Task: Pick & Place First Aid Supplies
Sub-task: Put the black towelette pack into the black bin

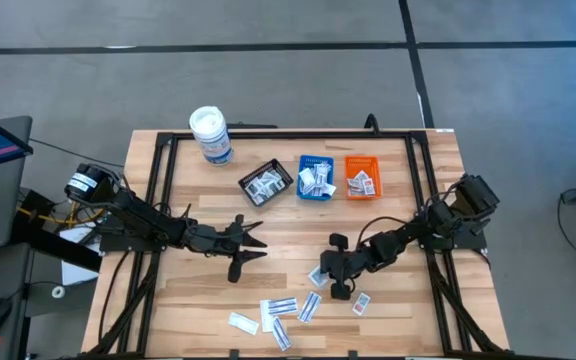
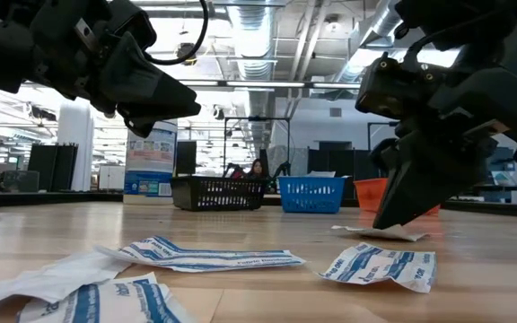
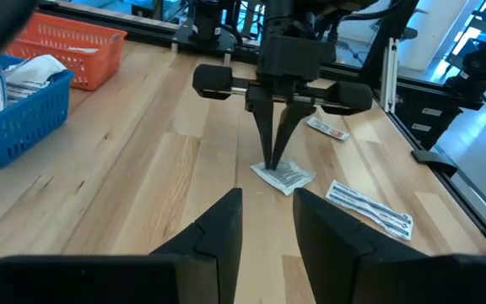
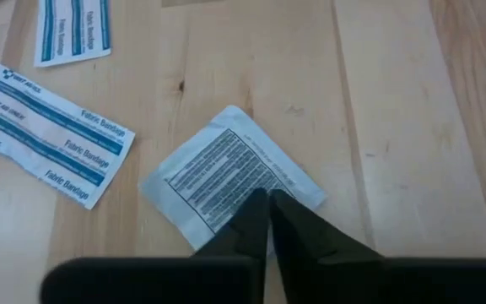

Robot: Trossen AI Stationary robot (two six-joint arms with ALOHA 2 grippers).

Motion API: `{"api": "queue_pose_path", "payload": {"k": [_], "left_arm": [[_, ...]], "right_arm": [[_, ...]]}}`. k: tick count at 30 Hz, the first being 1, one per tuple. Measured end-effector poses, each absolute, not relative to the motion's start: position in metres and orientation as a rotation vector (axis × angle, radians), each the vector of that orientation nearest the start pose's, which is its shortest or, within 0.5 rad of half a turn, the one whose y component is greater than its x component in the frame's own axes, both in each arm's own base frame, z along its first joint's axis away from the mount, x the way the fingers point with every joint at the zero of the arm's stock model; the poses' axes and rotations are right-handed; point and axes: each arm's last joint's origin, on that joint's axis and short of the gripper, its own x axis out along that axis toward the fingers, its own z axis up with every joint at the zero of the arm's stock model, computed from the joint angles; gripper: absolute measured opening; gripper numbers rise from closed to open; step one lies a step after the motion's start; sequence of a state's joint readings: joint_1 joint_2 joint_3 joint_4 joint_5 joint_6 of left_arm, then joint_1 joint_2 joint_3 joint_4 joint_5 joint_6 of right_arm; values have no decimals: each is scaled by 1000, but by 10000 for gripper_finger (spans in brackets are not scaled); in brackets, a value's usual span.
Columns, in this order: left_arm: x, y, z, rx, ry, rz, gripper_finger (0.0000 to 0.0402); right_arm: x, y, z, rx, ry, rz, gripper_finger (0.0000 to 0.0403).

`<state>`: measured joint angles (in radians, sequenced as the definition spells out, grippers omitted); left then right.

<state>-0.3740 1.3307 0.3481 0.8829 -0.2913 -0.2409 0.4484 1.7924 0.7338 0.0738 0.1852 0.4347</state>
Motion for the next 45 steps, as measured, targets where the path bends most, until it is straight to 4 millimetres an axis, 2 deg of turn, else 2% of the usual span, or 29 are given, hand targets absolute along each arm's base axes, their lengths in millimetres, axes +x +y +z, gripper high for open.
{"api": "queue_pose_path", "payload": {"k": [7, 14, 17, 24, 29, 39, 45], "left_arm": [[225, -79, 180, -208, 105, -71, 108], [225, -79, 180, -208, 104, -71, 108], [225, -79, 180, -210, 105, -71, 108], [225, -79, 180, -211, 105, -71, 108], [225, -79, 180, -211, 105, -71, 108], [225, -79, 180, -211, 105, -71, 108], [225, -79, 180, -211, 105, -72, 108]], "right_arm": [[277, 127, 98, 79, 935, 32, 2], [285, 131, 120, 40, 868, 77, 1], [288, 130, 131, 20, 807, 45, 1], [286, 132, 127, 51, 859, 121, 5], [287, 129, 127, -25, 852, 131, 50], [293, 117, 128, -7, 846, 95, 180], [291, 120, 128, 19, 860, 149, 230]]}}
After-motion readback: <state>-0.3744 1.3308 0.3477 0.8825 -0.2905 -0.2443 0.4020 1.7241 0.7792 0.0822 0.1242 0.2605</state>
